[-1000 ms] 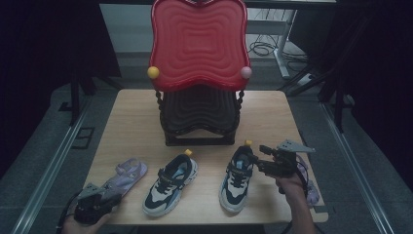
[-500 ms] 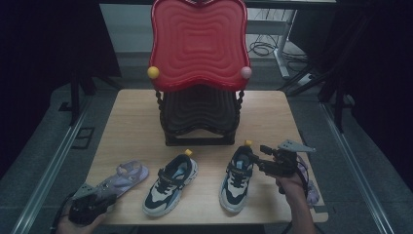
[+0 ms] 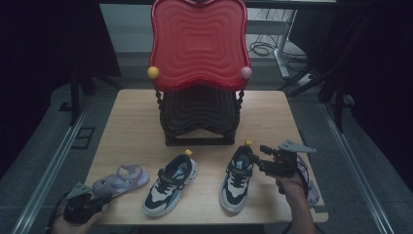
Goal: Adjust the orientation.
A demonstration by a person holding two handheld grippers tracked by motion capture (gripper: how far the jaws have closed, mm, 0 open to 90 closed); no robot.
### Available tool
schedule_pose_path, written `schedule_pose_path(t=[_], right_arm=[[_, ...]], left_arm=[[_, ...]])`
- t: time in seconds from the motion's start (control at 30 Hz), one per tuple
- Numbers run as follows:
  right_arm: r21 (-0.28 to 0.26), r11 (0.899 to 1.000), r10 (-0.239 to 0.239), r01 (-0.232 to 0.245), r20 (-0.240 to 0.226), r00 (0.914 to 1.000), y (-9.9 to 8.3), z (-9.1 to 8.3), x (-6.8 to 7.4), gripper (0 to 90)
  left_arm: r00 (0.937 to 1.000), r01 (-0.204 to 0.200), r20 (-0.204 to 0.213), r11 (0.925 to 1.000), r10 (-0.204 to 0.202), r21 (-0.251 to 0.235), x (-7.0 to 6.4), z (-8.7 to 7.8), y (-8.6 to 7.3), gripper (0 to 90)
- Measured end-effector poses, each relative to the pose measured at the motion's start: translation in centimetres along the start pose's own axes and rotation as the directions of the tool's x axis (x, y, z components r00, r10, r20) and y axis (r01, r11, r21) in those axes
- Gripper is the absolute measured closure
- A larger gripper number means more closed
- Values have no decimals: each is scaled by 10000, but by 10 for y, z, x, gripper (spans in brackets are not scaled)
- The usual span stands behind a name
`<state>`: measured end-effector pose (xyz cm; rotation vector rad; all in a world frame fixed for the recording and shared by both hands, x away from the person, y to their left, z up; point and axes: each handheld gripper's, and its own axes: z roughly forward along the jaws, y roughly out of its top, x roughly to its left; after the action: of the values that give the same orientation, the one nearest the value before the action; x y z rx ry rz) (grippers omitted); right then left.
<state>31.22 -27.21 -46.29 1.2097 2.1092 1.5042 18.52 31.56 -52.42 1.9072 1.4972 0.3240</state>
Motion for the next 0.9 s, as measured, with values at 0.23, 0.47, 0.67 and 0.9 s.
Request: schedule_pose_path(t=[0.23, 0.47, 0.67, 0.9], right_arm=[[-46, 10000, -2, 2, 55, 10000, 0, 0, 0, 333], [-19, 10000, -18, 18, 23, 10000, -1, 0, 0, 333], [-16, 10000, -27, 27, 55, 10000, -1, 0, 0, 332], [34, 10000, -64, 63, 50, 10000, -1, 2, 1, 332]], left_arm=[[9997, 189, -165, 9998, -190, -41, 6, -3, -1, 900], [9997, 235, -85, 9997, -236, -40, 8, -2, 0, 900], [9989, 403, -226, 9991, -406, -154, 13, -2, 1, 900], [9978, 538, -380, 9985, -543, -141, 21, -2, 3, 900]])
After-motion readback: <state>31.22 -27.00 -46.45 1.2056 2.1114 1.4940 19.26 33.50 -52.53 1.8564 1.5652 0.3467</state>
